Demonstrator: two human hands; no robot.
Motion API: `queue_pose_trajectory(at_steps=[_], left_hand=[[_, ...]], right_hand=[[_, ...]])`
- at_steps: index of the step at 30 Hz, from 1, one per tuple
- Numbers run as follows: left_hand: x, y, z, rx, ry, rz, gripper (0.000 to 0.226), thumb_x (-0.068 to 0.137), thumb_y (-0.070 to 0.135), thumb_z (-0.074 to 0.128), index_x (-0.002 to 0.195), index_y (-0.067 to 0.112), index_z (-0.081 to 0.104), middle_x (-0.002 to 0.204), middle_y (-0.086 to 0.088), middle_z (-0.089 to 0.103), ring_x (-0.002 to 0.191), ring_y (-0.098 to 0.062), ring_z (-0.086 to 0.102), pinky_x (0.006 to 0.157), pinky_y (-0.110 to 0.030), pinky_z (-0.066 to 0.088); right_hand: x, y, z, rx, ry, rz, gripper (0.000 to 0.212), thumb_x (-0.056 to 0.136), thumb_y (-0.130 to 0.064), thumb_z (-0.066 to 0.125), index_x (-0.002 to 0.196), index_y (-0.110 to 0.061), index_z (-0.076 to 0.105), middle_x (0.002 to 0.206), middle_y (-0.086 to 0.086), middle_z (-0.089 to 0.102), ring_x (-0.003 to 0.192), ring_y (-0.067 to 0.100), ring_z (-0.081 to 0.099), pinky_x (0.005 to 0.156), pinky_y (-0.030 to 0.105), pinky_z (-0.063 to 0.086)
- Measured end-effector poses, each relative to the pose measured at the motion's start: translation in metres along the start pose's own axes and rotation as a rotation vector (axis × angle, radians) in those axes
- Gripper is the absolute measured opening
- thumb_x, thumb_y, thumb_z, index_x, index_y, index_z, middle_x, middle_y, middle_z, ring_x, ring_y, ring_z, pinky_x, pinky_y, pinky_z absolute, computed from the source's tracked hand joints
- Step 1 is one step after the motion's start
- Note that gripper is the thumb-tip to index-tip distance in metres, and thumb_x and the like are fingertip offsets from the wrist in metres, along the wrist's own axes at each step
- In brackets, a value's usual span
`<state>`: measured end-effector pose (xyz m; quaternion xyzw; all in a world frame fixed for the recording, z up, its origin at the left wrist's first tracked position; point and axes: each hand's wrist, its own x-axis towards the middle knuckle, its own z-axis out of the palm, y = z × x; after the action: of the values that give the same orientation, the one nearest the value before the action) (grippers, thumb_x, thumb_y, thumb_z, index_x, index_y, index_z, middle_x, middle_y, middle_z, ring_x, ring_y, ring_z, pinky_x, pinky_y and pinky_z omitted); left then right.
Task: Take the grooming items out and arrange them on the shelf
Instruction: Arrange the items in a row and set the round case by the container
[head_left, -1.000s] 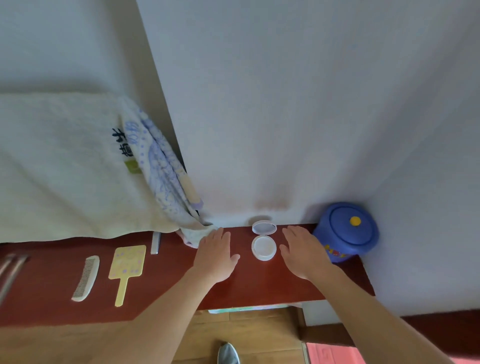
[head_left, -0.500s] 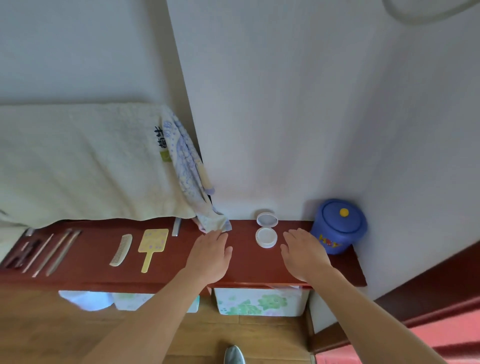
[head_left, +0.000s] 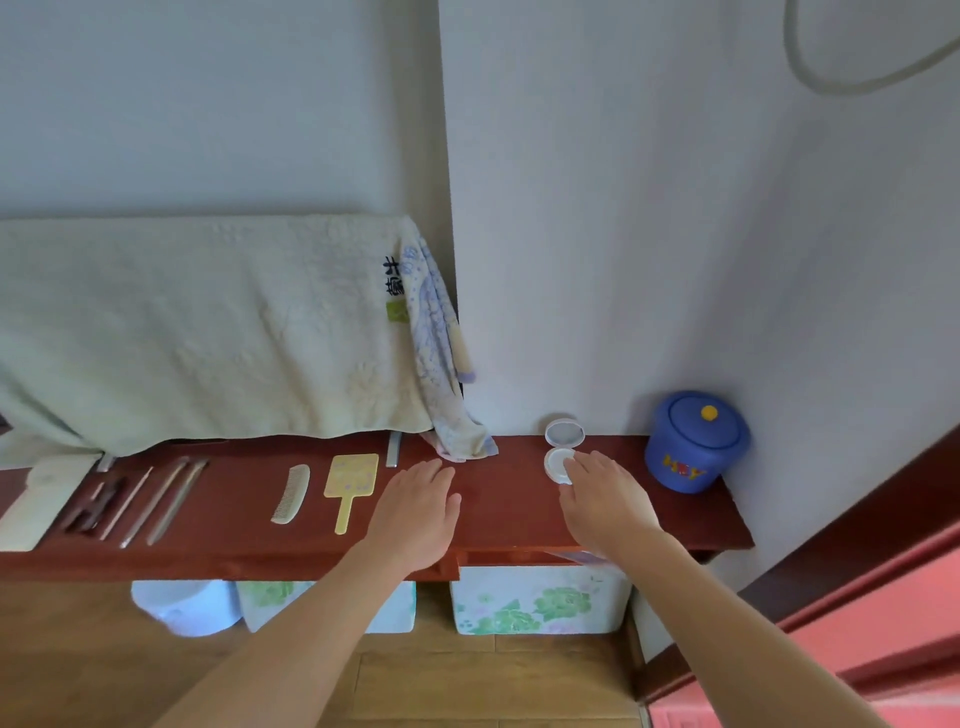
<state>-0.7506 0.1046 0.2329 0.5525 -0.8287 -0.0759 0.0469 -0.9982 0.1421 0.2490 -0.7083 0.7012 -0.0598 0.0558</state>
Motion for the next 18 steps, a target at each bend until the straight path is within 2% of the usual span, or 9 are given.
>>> queue_pose_trajectory(at_steps=[3,5,8,13,15,18], left_hand=[[-0.013,-0.033,-0.007,-0.02,-0.011,0.015,0.049,0.104,0.037,0.032,0.148,0.015,0.039,0.155,-0.003,0.036,0.143,-0.02,0.031,0.118,-0.036,0.024],[-0.02,-0.056,-0.013,-0.019,0.011,0.022,0.048,0.104,0.036,0.032,0.146,0.015,0.041,0.153,-0.002,0.038,0.142,-0.02,0.032,0.117,-0.036,0.025],[-0.029,-0.087,-0.018,-0.018,0.012,0.022,0.047,0.103,0.037,0.034,0.143,0.015,0.044,0.149,-0.002,0.042,0.138,-0.02,0.037,0.115,-0.036,0.028],[-0.04,-0.125,-0.022,-0.016,0.023,-0.013,0.04,0.101,0.037,0.035,0.132,0.017,0.053,0.134,0.001,0.054,0.125,-0.02,0.048,0.108,-0.037,0.038],[-0.044,-0.134,-0.027,-0.015,0.034,-0.029,0.037,0.101,0.036,0.036,0.129,0.018,0.053,0.13,0.001,0.054,0.123,-0.02,0.049,0.106,-0.036,0.039],[-0.056,-0.147,-0.034,-0.016,0.054,-0.073,0.039,0.102,0.034,0.037,0.133,0.017,0.051,0.138,0.0,0.051,0.13,-0.02,0.045,0.109,-0.036,0.035]], right_hand=[[-0.004,-0.035,0.005,0.004,0.037,0.022,0.024,0.093,-0.029,0.04,0.103,-0.014,0.057,0.108,0.001,0.057,0.106,0.024,0.053,0.09,0.034,0.041],[-0.005,-0.061,0.008,0.007,0.03,0.036,0.023,0.095,-0.03,0.038,0.102,-0.016,0.055,0.108,0.0,0.056,0.105,0.023,0.052,0.088,0.033,0.04],[-0.005,-0.095,0.012,0.042,0.027,0.055,0.033,0.097,-0.031,0.036,0.12,-0.016,0.055,0.126,-0.001,0.054,0.121,0.021,0.046,0.098,0.033,0.038],[0.0,-0.138,0.016,0.05,0.021,-0.009,0.036,0.098,-0.031,0.034,0.124,-0.015,0.054,0.128,-0.001,0.055,0.122,0.02,0.044,0.106,0.033,0.035],[0.008,-0.148,0.017,0.084,0.046,-0.028,0.032,0.096,-0.031,0.035,0.117,-0.017,0.055,0.119,-0.003,0.058,0.116,0.019,0.049,0.102,0.033,0.039],[0.018,-0.162,0.019,0.146,0.077,-0.047,0.024,0.094,-0.03,0.037,0.105,-0.019,0.056,0.105,-0.005,0.058,0.1,0.016,0.052,0.09,0.032,0.044]])
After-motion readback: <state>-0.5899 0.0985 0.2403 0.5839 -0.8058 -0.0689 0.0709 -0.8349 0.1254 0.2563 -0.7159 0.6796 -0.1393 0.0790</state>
